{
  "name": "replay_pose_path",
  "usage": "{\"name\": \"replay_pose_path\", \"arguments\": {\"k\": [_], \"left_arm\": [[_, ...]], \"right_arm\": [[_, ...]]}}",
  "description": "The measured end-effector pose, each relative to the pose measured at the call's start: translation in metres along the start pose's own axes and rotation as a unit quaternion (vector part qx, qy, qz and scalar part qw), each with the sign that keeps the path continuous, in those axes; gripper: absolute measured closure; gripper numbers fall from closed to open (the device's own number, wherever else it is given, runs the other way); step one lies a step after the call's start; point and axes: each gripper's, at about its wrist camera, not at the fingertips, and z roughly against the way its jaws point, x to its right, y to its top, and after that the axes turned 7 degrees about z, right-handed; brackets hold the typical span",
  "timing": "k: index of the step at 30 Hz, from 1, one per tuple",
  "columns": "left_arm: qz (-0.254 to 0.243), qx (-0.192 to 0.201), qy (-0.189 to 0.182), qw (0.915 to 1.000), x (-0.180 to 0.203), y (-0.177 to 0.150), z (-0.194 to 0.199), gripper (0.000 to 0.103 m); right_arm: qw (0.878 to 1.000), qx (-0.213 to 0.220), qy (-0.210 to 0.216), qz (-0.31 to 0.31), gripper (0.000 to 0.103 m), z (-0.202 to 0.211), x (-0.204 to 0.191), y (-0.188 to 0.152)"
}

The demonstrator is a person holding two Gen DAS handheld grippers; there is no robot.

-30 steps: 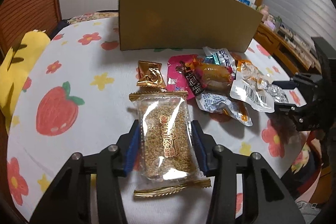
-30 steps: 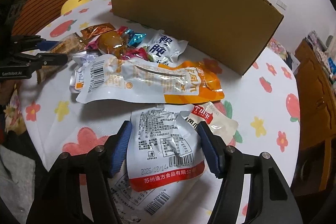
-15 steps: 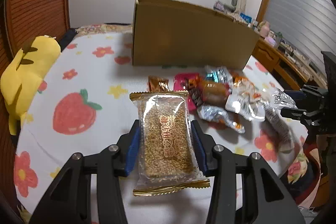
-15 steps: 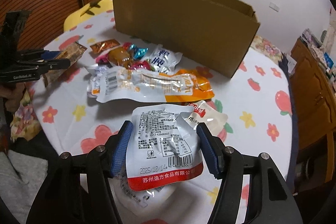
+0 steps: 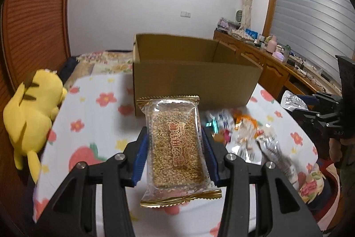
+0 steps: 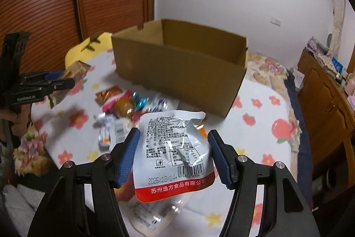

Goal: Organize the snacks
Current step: 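Carry the sesame-bar packet with the left tool while the right tool carries the foil pouch over the box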

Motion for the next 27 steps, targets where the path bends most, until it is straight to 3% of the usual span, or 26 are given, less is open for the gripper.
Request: {"name": "replay_pose_path", "arguments": {"k": [15,27], "left_arm": [[-0.032,0.036,-0.004,0.9988,0.017,0.068,-0.014,0.058],[-0.038,0.034,0.011,0.9986,0.016,0.113,-0.062,0.058]], "right_arm": [[0.998,0.054,-0.041,-0.010,0.039,0.003,0.047,0.058],[0.997,0.056,-0.045,-0.020,0.039,-0.041,0.070,0.106]]}}
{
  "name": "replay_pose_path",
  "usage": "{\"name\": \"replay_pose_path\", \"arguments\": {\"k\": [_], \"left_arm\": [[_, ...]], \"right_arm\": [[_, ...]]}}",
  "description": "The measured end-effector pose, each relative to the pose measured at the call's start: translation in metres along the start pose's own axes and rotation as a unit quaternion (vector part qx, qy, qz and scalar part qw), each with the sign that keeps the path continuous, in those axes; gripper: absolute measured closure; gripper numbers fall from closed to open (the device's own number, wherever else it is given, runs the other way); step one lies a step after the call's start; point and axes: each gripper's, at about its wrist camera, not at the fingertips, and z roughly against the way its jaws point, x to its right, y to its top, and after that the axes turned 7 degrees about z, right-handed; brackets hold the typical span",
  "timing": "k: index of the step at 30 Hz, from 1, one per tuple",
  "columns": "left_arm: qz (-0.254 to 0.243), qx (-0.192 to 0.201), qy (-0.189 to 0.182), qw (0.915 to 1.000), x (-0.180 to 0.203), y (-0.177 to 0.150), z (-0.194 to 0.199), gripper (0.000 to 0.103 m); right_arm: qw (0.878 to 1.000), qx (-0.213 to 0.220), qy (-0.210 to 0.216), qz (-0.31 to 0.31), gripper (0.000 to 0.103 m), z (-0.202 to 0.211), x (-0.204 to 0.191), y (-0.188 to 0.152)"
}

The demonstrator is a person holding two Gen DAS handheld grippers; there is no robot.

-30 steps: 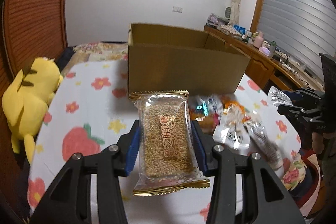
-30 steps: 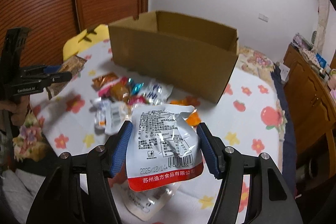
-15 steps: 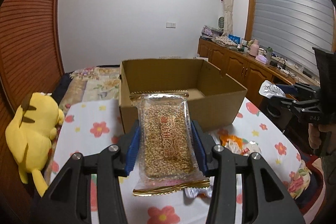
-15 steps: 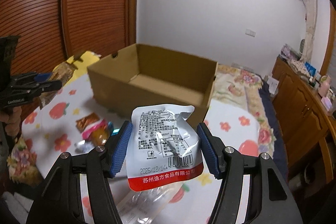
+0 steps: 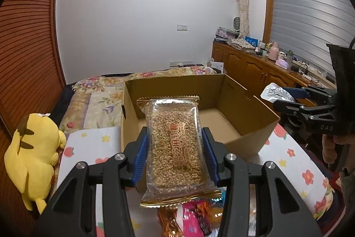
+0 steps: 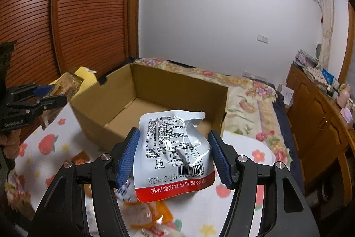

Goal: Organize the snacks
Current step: 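Carry the sesame-bar packet with the left tool while the right tool carries the foil pouch over the box, then open the left tool dropping the sesame bar while the right tool releases the foil pouch into the box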

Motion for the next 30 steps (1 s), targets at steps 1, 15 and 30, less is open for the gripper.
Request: {"name": "replay_pose_path", "arguments": {"k": [1,15,30], "left_arm": [[-0.001,-0.001,0.001,1.0000,-0.001,0.002,-0.004,0.058],[0.004,-0.050,-0.004,0.9987,0.001,0.022,-0.059,0.057],[0.010,-0.113,0.010,0.9934,0.010,0.022,-0.108,0.057]], "right_arm": [[1.000,-0.001,0.000,-0.002,0.039,-0.003,0.000,0.002],[1.000,-0.023,-0.009,0.004,0.038,-0.056,-0.007,0.029],[0.997,-0.075,0.000,-0.023,0.038,-0.106,-0.010,0.017]]}}
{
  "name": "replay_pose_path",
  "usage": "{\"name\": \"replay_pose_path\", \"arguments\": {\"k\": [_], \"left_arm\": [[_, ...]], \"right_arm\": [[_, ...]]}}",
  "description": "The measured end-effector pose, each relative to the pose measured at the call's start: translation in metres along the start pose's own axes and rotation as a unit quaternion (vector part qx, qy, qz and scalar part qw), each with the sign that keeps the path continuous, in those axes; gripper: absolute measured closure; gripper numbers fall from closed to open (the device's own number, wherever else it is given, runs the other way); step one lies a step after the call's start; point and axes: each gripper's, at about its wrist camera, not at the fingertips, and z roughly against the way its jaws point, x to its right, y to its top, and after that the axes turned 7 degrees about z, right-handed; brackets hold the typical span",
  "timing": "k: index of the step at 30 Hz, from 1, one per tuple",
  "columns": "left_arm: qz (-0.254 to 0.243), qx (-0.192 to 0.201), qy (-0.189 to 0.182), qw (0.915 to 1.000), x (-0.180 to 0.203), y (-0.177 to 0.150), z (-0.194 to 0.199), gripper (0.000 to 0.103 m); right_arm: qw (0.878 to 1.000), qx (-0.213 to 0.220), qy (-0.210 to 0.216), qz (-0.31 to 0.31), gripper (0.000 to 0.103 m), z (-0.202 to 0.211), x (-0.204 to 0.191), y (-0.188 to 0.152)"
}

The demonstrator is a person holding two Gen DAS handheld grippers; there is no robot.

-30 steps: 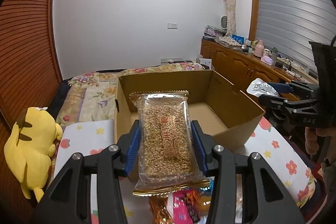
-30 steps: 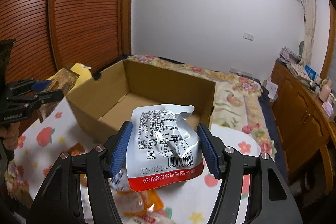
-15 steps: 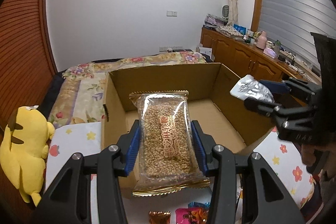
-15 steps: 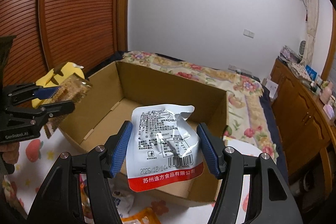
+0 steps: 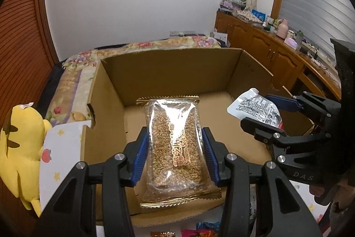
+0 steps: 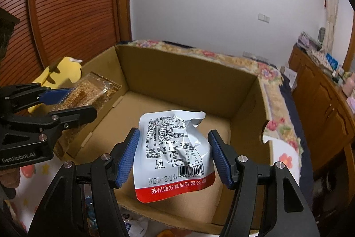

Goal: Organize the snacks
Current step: 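Open the left tool dropping the sesame bar while the right tool releases the foil pouch into the box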

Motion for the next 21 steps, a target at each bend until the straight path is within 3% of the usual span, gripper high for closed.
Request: {"name": "replay_pose_path", "arguments": {"k": [16,21], "left_arm": [[-0.005,-0.006,0.003,1.0000,-0.003,-0.008,-0.006,0.054],[-0.006,0.008,0.000,0.9999,-0.002,-0.005,0.000,0.040]], "right_arm": [[0.999,-0.032,0.021,-0.020,0.037,-0.018,-0.001,0.000],[0.999,-0.038,0.025,-0.029,0.032,-0.020,0.004,0.000]]}}
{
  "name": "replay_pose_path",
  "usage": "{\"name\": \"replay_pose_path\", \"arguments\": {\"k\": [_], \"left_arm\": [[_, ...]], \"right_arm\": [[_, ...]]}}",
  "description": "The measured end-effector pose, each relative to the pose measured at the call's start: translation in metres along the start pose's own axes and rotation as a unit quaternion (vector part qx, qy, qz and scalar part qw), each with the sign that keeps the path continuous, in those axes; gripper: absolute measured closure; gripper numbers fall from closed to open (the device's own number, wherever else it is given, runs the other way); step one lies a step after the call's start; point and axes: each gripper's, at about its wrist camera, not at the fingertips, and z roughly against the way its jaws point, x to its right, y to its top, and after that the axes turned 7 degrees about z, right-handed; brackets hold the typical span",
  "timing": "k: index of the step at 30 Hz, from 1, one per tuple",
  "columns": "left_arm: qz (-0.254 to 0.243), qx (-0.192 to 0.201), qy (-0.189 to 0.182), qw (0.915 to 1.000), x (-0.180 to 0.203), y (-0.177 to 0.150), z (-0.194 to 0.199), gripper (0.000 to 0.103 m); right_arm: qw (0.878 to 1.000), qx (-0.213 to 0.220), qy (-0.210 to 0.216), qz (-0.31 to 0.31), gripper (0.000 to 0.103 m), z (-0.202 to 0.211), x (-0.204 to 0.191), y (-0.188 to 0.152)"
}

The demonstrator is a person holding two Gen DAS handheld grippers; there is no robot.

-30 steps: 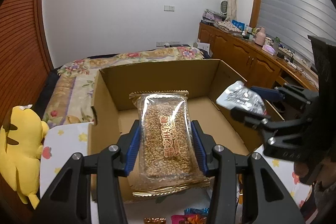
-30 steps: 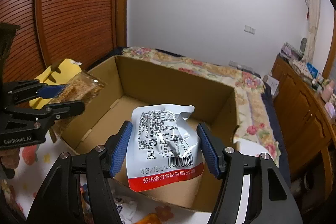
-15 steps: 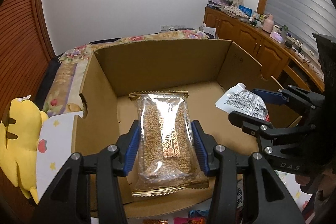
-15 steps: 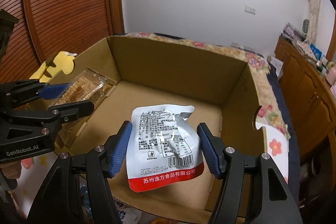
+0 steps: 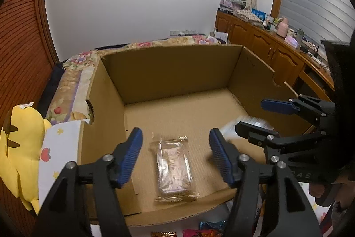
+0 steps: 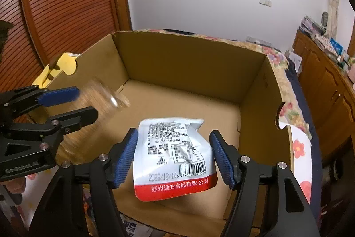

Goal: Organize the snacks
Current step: 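Open the left tool dropping the sesame bar while the right tool releases the foil pouch into the box, then move both tools back toward the remaining snacks beside the box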

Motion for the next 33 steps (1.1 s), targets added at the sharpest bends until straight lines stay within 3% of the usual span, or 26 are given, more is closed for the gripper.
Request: {"name": "replay_pose_path", "arguments": {"k": [4,6,7,18,26,33], "left_arm": [[-0.001,0.009,0.000,1.0000,-0.002,0.000,0.009,0.037],[0.001,0.020,-0.004,0.9998,-0.002,-0.002,0.016,0.026],[0.000,0.026,-0.007,0.9996,-0.004,-0.004,0.020,0.026],[-0.023,0.053,-0.002,0.9983,0.004,-0.025,0.052,0.011],[-0.030,0.058,-0.014,0.9978,0.013,-0.038,0.069,0.003],[-0.047,0.073,-0.020,0.9960,0.024,-0.058,0.080,0.000]], "right_arm": [[1.000,0.013,0.003,-0.006,0.031,0.005,-0.002,-0.001],[1.000,0.024,0.009,-0.007,0.030,0.013,-0.003,-0.001],[1.000,0.028,0.010,-0.007,0.029,0.017,-0.004,-0.001],[0.995,0.100,0.005,-0.006,0.020,0.091,-0.012,-0.032],[0.993,0.115,-0.006,-0.017,0.018,0.123,-0.004,-0.064],[0.995,0.098,-0.020,-0.028,0.017,0.134,0.001,-0.110]]}}
